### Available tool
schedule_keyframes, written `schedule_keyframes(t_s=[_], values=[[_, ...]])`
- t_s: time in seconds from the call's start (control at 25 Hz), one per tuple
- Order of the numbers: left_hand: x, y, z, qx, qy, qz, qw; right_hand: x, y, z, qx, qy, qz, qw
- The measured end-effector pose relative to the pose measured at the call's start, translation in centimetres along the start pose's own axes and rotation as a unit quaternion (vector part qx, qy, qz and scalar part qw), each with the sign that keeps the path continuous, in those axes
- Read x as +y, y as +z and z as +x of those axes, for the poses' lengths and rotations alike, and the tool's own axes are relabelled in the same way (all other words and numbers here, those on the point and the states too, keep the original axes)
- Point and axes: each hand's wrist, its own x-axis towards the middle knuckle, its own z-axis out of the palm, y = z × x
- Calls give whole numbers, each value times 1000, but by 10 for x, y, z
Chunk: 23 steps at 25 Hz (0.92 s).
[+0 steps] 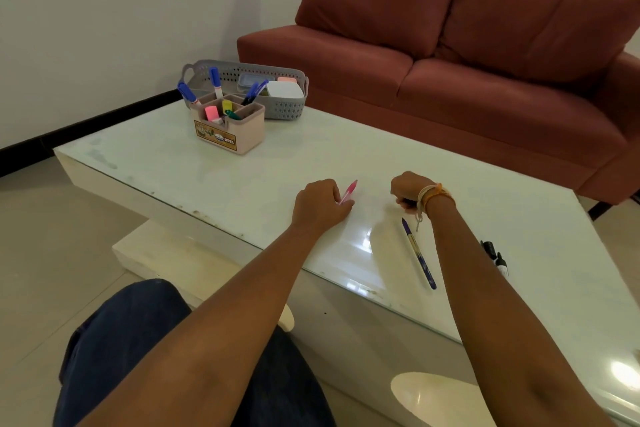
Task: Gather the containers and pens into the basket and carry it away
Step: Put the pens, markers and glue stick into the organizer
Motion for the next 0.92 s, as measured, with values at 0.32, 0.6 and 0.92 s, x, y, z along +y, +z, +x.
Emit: schedule_keyframes(t_s=[0.32, 0.6, 0.92], values=[[3, -1, -3, 19, -3, -26, 999, 15, -18, -21, -94, 110, -191, 971], [-1, 0, 0, 19, 0, -37, 999, -6, -4, -32, -221, 74, -391, 890], [-1, -1, -2, 13, -19, -91, 996, -21, 13, -31, -135, -21, -421, 897]])
